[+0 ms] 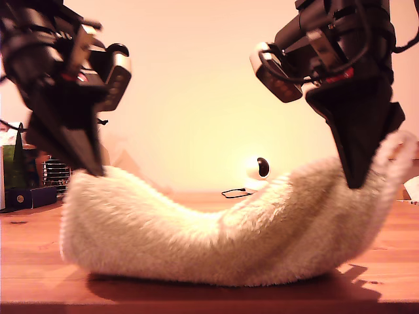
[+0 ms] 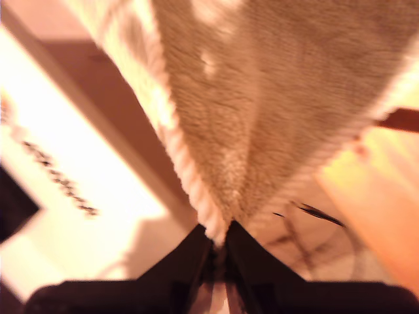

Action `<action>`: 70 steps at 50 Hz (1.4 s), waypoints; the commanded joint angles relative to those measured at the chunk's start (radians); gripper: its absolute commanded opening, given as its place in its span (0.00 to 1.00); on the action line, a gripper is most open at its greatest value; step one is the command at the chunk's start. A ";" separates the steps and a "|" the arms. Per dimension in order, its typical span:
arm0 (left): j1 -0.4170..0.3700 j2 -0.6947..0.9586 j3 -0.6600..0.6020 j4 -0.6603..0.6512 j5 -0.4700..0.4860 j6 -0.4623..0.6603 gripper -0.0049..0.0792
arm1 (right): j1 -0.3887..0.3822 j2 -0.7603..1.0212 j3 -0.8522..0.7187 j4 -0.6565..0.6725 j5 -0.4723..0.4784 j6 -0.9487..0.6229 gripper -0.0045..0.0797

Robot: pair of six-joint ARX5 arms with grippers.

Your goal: Fold the tea towel in front of you. After folding it, place it to the left side.

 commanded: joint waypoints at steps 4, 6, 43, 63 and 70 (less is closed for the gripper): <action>0.023 0.009 -0.003 0.049 -0.017 0.008 0.03 | -0.035 0.008 -0.007 0.084 0.007 0.020 0.04; 0.031 0.009 -0.003 0.065 -0.023 0.008 0.03 | -0.040 0.008 -0.007 0.110 0.008 0.025 0.04; 0.095 0.037 -0.003 0.314 -0.123 0.005 0.03 | -0.057 0.046 -0.007 0.555 0.114 0.054 0.04; 0.117 0.117 -0.003 0.369 -0.214 -0.008 0.03 | -0.067 0.115 -0.007 0.680 0.146 0.050 0.04; 0.124 0.122 -0.003 0.400 -0.238 -0.011 0.03 | -0.067 0.151 -0.007 0.729 0.147 0.049 0.04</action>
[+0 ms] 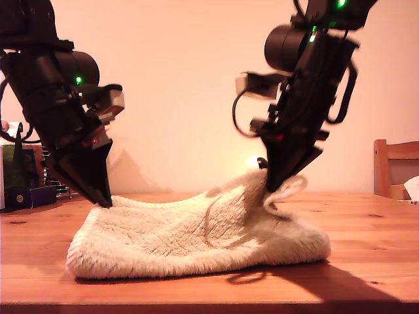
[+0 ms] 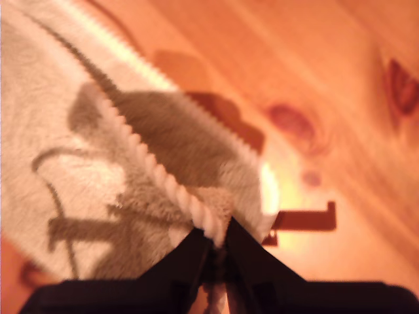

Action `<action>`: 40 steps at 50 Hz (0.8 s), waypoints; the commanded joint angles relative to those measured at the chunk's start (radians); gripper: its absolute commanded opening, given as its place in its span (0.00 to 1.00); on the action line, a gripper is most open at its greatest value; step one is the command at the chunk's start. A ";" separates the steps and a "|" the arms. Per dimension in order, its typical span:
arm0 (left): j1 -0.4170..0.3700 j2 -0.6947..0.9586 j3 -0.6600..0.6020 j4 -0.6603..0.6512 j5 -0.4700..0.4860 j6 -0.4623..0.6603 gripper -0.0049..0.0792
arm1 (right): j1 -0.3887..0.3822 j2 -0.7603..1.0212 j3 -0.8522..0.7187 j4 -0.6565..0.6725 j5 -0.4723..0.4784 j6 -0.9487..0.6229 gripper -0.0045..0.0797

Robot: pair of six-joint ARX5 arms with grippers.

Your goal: Fold the tea towel in front of you. After folding it, place it to the left side.

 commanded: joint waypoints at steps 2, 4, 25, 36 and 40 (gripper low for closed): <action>0.007 0.018 -0.003 0.021 -0.005 -0.001 0.03 | -0.005 0.046 -0.007 0.021 0.004 0.000 0.04; 0.011 0.018 -0.003 0.024 -0.006 -0.001 0.03 | -0.005 0.057 -0.007 0.027 0.004 0.000 0.04; 0.011 0.037 -0.003 0.046 -0.014 -0.039 0.12 | -0.005 0.085 -0.007 0.083 0.031 0.001 0.17; 0.011 0.068 -0.003 0.046 -0.057 -0.067 0.24 | -0.005 0.085 -0.001 0.109 0.080 0.004 0.31; 0.009 0.068 -0.003 0.050 -0.062 -0.071 0.24 | -0.005 0.085 0.004 0.130 0.116 0.004 0.35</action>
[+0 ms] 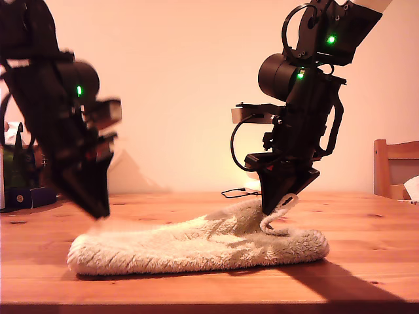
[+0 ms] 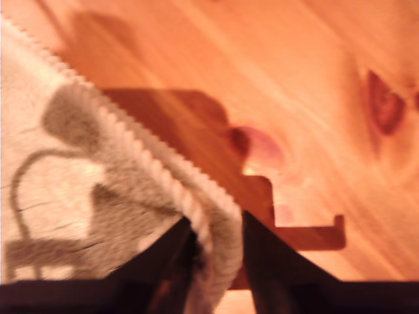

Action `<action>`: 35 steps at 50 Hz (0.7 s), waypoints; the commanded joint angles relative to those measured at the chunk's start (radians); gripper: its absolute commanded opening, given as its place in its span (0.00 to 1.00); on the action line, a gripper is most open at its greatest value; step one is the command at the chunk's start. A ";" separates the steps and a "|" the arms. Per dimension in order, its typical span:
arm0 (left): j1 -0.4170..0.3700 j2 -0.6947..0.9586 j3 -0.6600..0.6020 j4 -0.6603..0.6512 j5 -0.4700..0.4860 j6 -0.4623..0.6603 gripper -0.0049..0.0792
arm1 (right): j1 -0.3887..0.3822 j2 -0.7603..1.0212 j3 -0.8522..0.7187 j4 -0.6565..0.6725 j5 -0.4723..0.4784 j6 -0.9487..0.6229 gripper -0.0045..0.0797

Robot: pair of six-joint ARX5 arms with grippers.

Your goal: Fold the tea towel in front of you. After folding it, place it to the left side.

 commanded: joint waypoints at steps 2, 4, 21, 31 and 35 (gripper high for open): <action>0.001 0.011 -0.003 0.005 -0.003 -0.006 0.24 | -0.001 0.001 0.009 0.028 0.038 0.005 0.36; 0.001 0.011 -0.003 0.002 -0.002 -0.006 0.24 | -0.001 0.001 0.017 0.039 0.066 0.010 0.36; -0.035 0.011 -0.003 -0.010 0.074 -0.048 0.24 | -0.001 0.001 0.135 -0.008 0.084 0.050 0.36; -0.052 0.011 -0.003 -0.034 0.076 -0.048 0.24 | -0.008 0.001 0.143 -0.059 0.093 0.046 0.41; -0.057 0.011 -0.003 -0.041 0.079 -0.048 0.24 | -0.008 0.001 0.143 -0.064 0.107 0.058 0.42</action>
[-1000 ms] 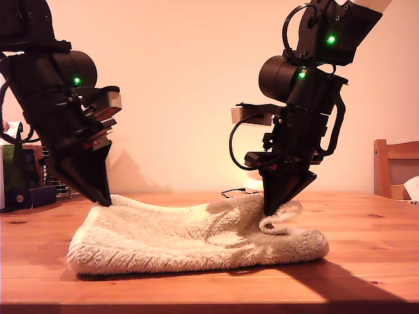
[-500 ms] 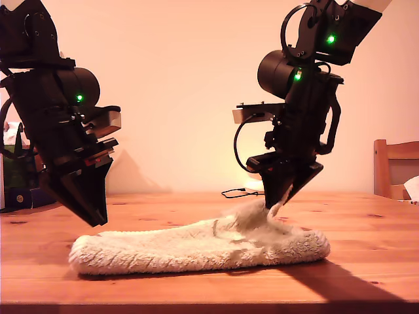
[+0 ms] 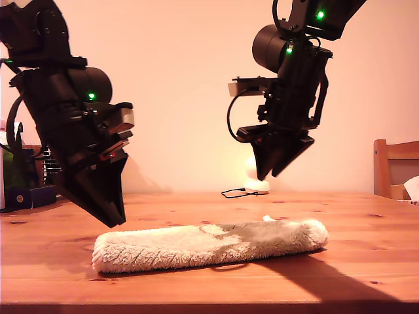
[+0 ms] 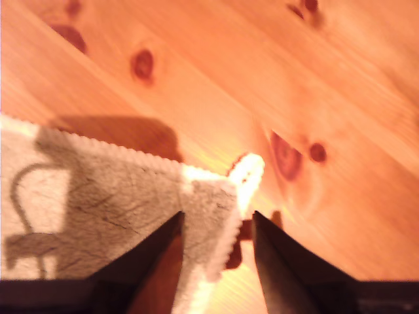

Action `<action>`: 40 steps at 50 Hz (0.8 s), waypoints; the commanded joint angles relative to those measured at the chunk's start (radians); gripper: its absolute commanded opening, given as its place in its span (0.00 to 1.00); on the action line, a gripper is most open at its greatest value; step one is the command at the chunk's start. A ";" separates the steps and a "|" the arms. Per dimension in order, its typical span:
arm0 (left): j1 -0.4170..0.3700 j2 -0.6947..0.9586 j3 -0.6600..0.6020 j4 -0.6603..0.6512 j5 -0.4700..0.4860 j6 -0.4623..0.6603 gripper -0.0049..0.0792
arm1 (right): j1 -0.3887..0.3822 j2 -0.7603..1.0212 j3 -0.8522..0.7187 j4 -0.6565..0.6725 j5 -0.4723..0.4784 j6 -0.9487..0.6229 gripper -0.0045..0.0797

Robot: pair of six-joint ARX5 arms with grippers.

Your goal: Fold the tea towel in front of you. After folding it, place it to the left side.

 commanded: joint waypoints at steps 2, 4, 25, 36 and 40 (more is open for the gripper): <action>-0.001 0.010 -0.003 -0.001 0.011 -0.003 0.23 | -0.007 0.002 -0.010 -0.011 0.002 0.016 0.41; -0.002 0.010 -0.003 0.000 0.021 -0.003 0.23 | -0.006 0.002 -0.010 -0.029 -0.003 0.021 0.41; -0.013 0.012 -0.003 0.126 0.049 0.001 0.03 | 0.021 0.003 -0.010 -0.194 -0.292 0.182 0.04; -0.018 0.023 -0.003 0.177 0.052 0.024 0.03 | 0.025 0.040 -0.010 -0.214 -0.325 0.243 0.04; -0.018 0.042 -0.003 0.188 0.051 0.024 0.03 | 0.026 0.068 -0.010 -0.233 -0.325 0.246 0.04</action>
